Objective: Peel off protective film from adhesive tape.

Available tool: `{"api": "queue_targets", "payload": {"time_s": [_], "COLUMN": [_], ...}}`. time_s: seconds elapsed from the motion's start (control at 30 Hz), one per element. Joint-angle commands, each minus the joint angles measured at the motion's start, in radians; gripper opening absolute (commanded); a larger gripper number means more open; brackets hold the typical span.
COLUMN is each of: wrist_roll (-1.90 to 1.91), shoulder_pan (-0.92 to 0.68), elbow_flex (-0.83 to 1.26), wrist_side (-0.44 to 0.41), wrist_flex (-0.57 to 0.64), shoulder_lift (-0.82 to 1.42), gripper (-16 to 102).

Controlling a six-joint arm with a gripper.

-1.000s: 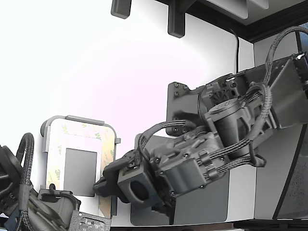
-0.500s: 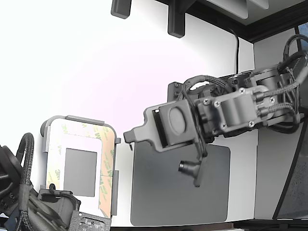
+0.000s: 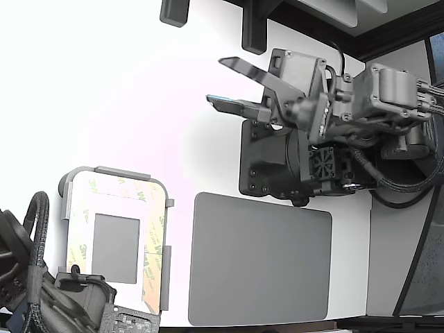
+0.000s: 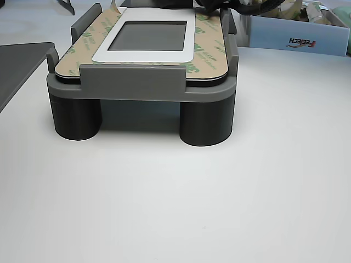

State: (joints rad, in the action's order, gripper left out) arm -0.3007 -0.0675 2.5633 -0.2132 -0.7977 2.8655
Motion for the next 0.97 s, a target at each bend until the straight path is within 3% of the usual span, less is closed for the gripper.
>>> {"api": "queue_targets", "payload": {"time_s": [0.0,0.17,0.4,0.93], "wrist_roll": [0.503,0.469,0.423,0.422], "shoulder_pan": [0.017,0.023,0.078,0.078], "elbow_flex": [-0.066,0.005,0.074,0.075], "wrist_side": [-0.018,-0.017,0.094,0.089], "wrist_flex": [-0.146,-0.199,-0.175,-0.172], "shoulder_lift": [0.012,0.089,0.091,0.091], "gripper": [100,100,100,100]}}
